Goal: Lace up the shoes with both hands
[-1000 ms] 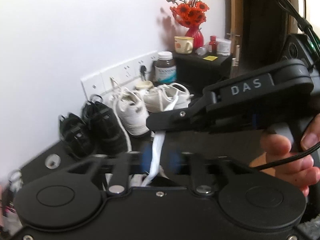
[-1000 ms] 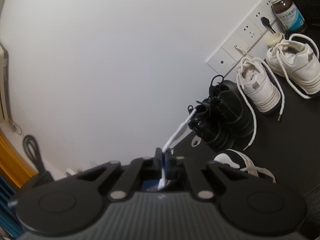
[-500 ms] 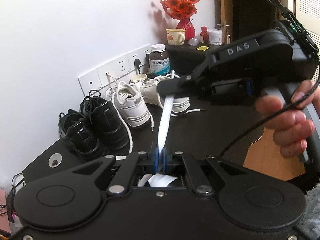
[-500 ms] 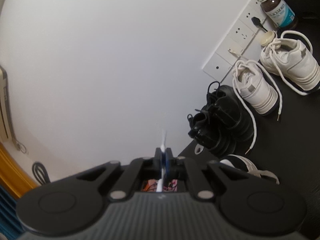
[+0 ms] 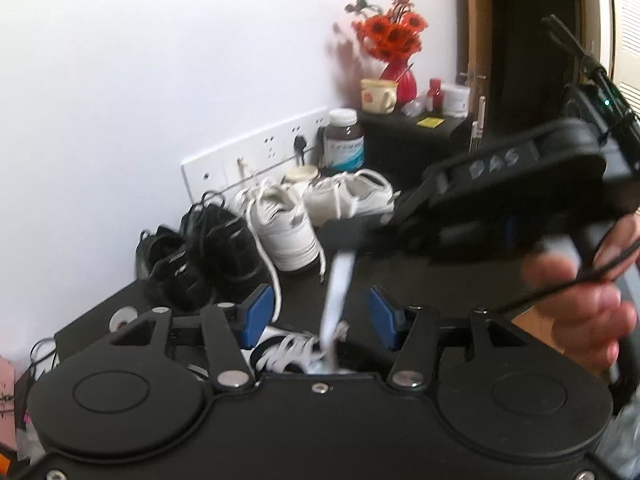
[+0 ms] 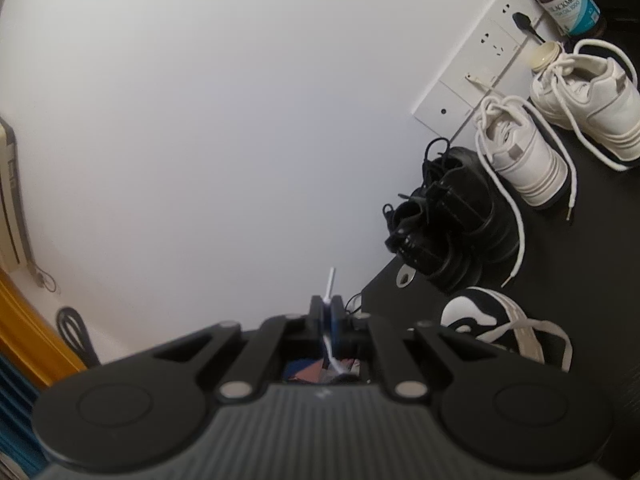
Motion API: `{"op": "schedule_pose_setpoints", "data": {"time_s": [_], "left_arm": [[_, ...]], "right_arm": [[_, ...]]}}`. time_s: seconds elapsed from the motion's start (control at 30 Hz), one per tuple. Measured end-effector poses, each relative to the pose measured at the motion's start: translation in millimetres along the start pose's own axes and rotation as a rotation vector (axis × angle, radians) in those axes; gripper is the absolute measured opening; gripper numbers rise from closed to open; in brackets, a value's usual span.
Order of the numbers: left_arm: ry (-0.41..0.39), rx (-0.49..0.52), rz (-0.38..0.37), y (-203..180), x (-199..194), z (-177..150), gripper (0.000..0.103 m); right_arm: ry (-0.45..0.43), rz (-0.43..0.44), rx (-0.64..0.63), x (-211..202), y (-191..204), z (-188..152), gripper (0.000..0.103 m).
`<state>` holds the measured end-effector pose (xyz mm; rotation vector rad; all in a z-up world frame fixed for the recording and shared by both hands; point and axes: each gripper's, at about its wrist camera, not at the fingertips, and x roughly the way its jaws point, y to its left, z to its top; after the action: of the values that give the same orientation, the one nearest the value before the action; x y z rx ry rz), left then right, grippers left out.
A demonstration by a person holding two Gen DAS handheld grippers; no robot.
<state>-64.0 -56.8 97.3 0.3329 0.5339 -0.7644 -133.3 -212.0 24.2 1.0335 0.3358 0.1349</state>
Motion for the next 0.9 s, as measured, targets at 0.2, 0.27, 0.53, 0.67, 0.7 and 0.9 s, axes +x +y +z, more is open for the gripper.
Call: {"op": "schedule_pose_setpoints", "data": {"time_s": [0.2, 0.27, 0.53, 0.67, 0.7, 0.9], "left_arm": [[0.025, -0.033, -0.039, -2.0, 6.8, 2.0, 0.007], [0.029, -0.02, -0.038, -3.3, 5.8, 0.1, 0.007], [0.044, 0.025, -0.041, -9.9, 1.1, -5.0, 0.007], [0.048, 0.03, -0.034, -9.4, -2.8, -7.8, 0.008], [0.045, 0.034, -0.033, -9.6, -4.3, -8.4, 0.011], [0.002, 0.037, -0.027, -14.5, -9.0, -8.1, 0.05]], "right_arm": [[0.007, 0.009, 0.003, -3.7, 1.0, -4.5, 0.005], [0.003, 0.002, 0.01, -6.9, -0.2, -4.8, 0.005], [-0.026, -0.02, 0.043, -20.3, -5.7, -4.0, 0.006], [-0.03, -0.004, 0.045, -22.4, -6.2, -4.8, 0.006], [-0.025, -0.001, 0.048, -21.6, -6.2, -5.3, 0.005], [0.002, 0.005, 0.061, -17.1, -6.2, -8.7, 0.004]]}}
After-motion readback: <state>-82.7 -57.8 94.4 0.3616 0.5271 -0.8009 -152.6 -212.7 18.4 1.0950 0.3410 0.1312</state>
